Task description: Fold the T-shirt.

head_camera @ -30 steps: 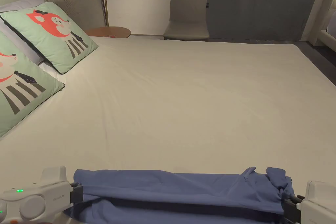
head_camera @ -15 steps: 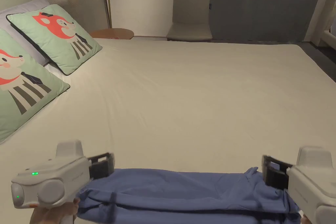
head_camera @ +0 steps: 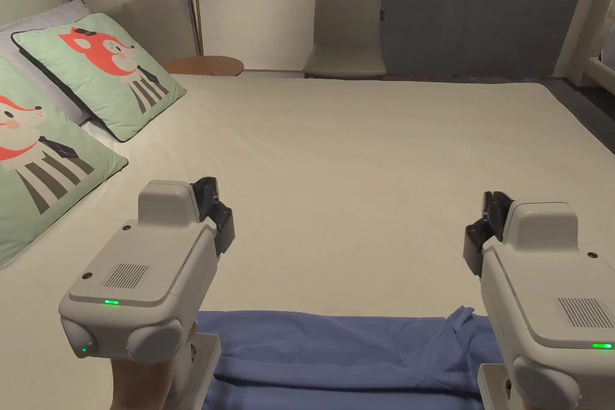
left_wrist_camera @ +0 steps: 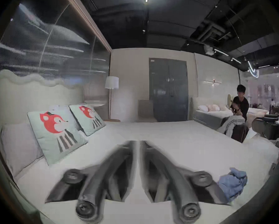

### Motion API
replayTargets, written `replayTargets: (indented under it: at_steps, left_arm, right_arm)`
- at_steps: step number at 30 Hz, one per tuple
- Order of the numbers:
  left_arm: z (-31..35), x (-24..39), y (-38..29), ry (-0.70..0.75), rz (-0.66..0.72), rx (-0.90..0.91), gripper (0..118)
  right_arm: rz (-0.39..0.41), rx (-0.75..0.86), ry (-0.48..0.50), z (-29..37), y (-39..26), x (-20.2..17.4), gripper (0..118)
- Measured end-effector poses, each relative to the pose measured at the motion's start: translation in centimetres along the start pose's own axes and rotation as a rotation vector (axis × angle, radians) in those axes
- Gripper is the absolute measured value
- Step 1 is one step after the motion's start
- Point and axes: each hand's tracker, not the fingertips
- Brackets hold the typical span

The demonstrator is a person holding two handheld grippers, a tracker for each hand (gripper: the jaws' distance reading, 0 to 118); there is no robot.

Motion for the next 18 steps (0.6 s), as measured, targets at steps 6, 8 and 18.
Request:
replayTargets:
  at_steps: [6, 8, 18]
  left_arm:
    - [-0.5, -0.5, -0.3, -0.02, 0.01, -0.025, 0]
    - [-0.9, -1.2, -0.4, -0.028, 0.024, -0.043, 0]
    - [-4.9, -14.7, -5.1, -0.336, 0.679, -0.477, 0]
  right_arm:
    - [-0.003, -0.004, 0.01, -0.8, -0.2, 0.0, 1]
    - [-0.005, -0.001, 0.013, -0.5, 0.0, -0.2, 1]
    - [-0.004, -0.015, 0.028, -0.4, 0.3, -1.0, 1]
